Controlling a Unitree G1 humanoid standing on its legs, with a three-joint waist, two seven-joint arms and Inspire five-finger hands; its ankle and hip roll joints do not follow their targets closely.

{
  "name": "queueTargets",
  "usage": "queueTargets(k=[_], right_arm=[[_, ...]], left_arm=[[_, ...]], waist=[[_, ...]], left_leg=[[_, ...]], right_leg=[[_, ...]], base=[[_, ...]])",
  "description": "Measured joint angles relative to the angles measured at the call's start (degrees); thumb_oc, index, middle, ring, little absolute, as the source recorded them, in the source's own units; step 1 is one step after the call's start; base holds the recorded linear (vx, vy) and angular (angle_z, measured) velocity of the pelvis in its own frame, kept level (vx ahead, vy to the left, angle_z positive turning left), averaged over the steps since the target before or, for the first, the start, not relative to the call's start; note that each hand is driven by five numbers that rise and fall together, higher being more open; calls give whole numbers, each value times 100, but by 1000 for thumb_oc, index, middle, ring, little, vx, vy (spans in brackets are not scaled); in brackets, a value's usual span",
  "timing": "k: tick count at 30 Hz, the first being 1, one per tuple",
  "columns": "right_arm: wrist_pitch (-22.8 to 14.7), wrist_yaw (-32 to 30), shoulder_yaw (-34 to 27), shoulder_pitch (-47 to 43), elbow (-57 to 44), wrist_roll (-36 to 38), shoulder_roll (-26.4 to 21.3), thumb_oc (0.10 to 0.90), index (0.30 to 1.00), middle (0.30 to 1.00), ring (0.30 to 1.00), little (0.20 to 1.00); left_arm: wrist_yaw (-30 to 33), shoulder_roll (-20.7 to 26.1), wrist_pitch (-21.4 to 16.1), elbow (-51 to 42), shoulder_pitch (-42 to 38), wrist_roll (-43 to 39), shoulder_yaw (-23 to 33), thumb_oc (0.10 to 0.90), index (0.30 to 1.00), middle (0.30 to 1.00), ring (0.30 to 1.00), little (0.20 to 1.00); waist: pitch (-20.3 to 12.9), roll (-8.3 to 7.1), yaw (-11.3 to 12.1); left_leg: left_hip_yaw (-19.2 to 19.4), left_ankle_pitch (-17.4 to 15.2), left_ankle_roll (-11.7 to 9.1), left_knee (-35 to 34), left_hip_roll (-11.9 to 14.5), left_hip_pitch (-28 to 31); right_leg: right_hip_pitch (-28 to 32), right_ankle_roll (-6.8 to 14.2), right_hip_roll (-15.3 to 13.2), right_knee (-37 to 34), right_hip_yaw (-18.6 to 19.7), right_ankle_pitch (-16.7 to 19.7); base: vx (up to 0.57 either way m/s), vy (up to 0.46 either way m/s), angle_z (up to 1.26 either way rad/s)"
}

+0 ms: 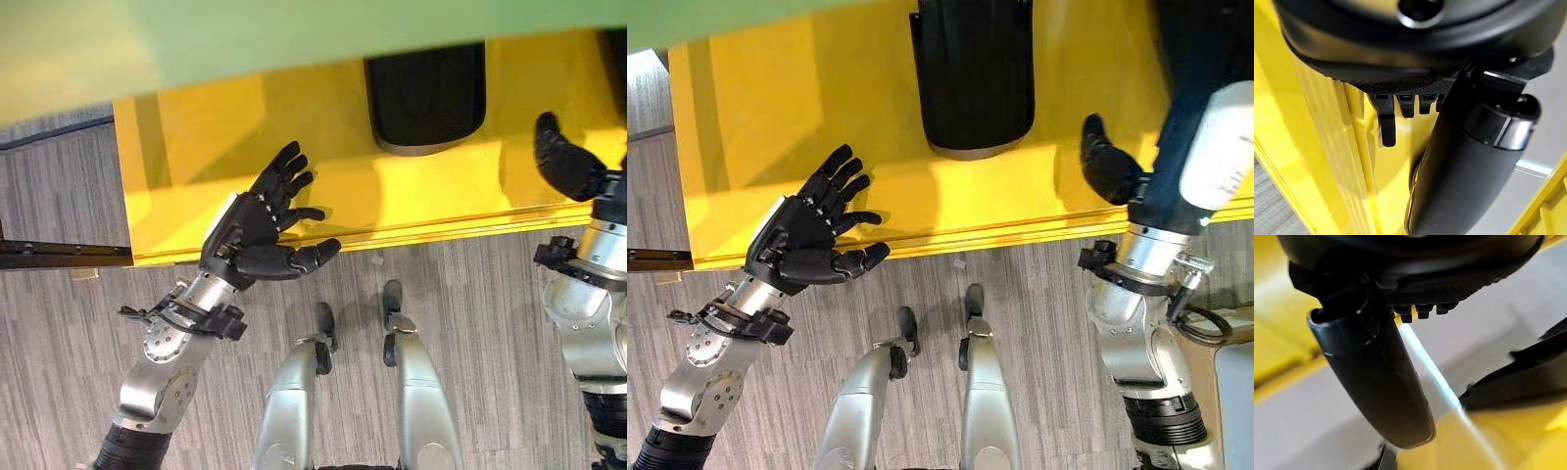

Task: Move parts from the plastic box to the shelf.

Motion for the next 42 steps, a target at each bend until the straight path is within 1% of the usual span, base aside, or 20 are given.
queueTargets(k=[1,2,5,10,15,17,18,20,23,24,26,28,29,30,32,33,35,37,41,42], right_arm=[[-1,-4,0,0,0,1,0,900,1000,1000,1000,1000],[-43,-273,1,21,0,113,78,900,1000,1000,1000,1000],[-83,-552,0,48,0,212,170,900,1000,1000,1000,1000],[-109,-964,-4,0,-5,137,206,900,1000,1000,1000,1000],[-152,-1268,-140,122,-5,184,271,900,1000,1000,1000,1000],[-182,-1345,-234,333,-3,264,439,900,1000,1000,1000,1000],[-335,-1416,-294,530,75,374,537,900,1000,1000,1000,1000],[-586,-1534,-575,1123,248,833,683,900,1000,1000,1000,1000],[-803,-1563,-1066,1726,368,1574,931,900,1000,1000,1000,1000],[-874,-1568,-1221,1971,367,1845,980,900,1000,1000,1000,1000],[-955,-1573,-1527,2293,368,2213,1023,900,1000,1000,1000,1000],[-1030,-1562,-1733,2283,369,2499,1150,900,1000,1000,1000,1000],[-1037,-1523,-1744,2261,377,2698,1242,900,1000,1000,1000,1000],[-1053,-1486,-1713,2267,395,2815,1309,900,1000,1000,1000,1000],[-1135,-1279,-1430,2176,530,3056,1536,900,1000,1000,1000,1000],[-1201,-985,-1078,2069,814,3581,1737,900,1000,1000,1000,1000],[-1122,-571,-233,2076,1067,3805,2285,900,1000,1000,1000,1000],[-926,-180,379,2341,1066,3888,2372,900,1000,1000,1000,1000],[-758,-55,375,2834,1065,3888,2216,900,1000,1000,1000,1000],[-755,-38,60,3012,1066,3887,2178,900,1000,1000,1000,1000]], left_arm=[[0,0,0,0,1,-2,0,900,1000,1000,1000,1000],[23,-5,-42,4,65,-148,-26,900,1000,1000,1000,1000],[66,-40,-137,4,117,-149,-54,900,1000,1000,1000,1000],[280,-35,-258,0,110,-139,-208,900,1000,1000,1000,1000],[372,-38,-248,-2,157,-141,-234,900,1000,1000,1000,1000],[388,-39,-209,17,282,-140,-291,900,1000,1000,1000,1000],[355,-69,-203,69,406,-137,-311,900,1000,1000,1000,1000],[334,-258,-208,184,971,-137,-232,900,1000,1000,1000,1000],[246,-307,-202,388,1436,-137,-132,900,1000,1000,1000,1000],[144,-382,-202,368,1683,-136,5,900,1000,1000,1000,1000],[-6,-484,-219,336,2063,-136,228,900,1000,1000,1000,1000],[-37,-487,-216,336,2135,-100,238,900,1000,1000,1000,1000],[-73,-530,-215,336,2130,-80,213,900,1000,1000,1000,1000],[-159,-601,-219,334,2081,-79,184,900,1000,1000,1000,1000],[-146,-690,-201,400,1808,-27,-56,900,1000,1000,1000,1000],[-113,-702,-186,485,1705,-30,-346,900,1000,1000,1000,1000],[103,-756,-109,687,1541,19,-711,900,1000,1000,1000,1000],[273,-947,-65,741,1522,146,-761,900,1000,1000,1000,1000],[333,-911,29,736,1678,206,-871,900,1000,1000,1000,1000],[398,-913,101,737,1868,209,-932,900,1000,1000,1000,1000]], waist=[[0,2,0],[1,67,-5],[1,100,-10],[1,125,-10],[2,128,-13],[1,128,-29],[2,127,-47],[0,125,-162],[-28,108,-211],[-144,83,-287],[-595,16,-304],[-932,-68,-310],[-1214,-140,-310],[-1539,-232,-308],[-1782,-400,-331],[-2062,-453,-349],[-2197,-436,-413],[-2256,-376,-452],[-2265,-362,-487],[-2266,-363,-578]], left_leg=[[1,0,0,0,0,0],[46,12,-2,-36,-4,7],[62,55,-13,-109,-20,33],[73,151,-20,-287,-83,96],[77,168,-35,-318,-84,221],[76,180,-48,-435,-91,450],[80,183,-52,-532,-96,669],[50,217,-83,-906,-92,1371],[-26,291,-167,-1463,-82,2301],[-92,307,-216,-1755,-80,2585],[-104,515,-286,-2314,-55,2907],[-116,684,-355,-2661,6,3177],[-134,747,-375,-2840,48,3315],[-141,807,-396,-2947,85,3382],[-170,836,-461,-3110,141,3741],[-188,773,-503,-3112,173,3791],[-172,765,-494,-3114,148,3905],[-101,749,-461,-3133,106,3928],[-84,735,-424,-3133,66,3916],[-74,727,-396,-3134,35,3916]], right_leg=[[-1,0,0,0,2,0],[-33,0,0,11,47,0],[-50,-1,-19,15,70,1],[-69,-9,-41,19,79,2],[25,-14,-38,15,88,-2],[226,-22,-38,-38,82,-10],[421,-27,-45,-84,76,-29],[1110,-20,-29,-356,14,-68],[2016,-17,24,-767,-86,-79],[2302,40,46,-996,-134,-112],[2588,19,127,-1430,-200,8],[2865,-51,224,-1771,-239,140],[3040,-59,297,-2002,-256,198],[3125,-66,355,-2170,-281,250],[3607,-61,417,-2531,-333,338],[3664,-62,443,-2531,-342,291],[3764,-54,431,-2529,-335,287],[3769,-32,404,-2529,-271,284],[3763,11,368,-2530,-227,283],[3758,6,341,-2529,-208,313]], base=[[-4,31,-10],[0,46,-6],[6,63,-3],[3,38,2],[17,20,-1],[30,16,0],[0,0,0],[131,-17,1],[195,-50,8],[187,-51,17],[191,-62,9],[158,-46,2],[168,-38,2],[177,-39,5],[191,-14,8],[165,46,4],[154,99,1],[119,153,-9],[63,124,-7],[86,228,-11]])
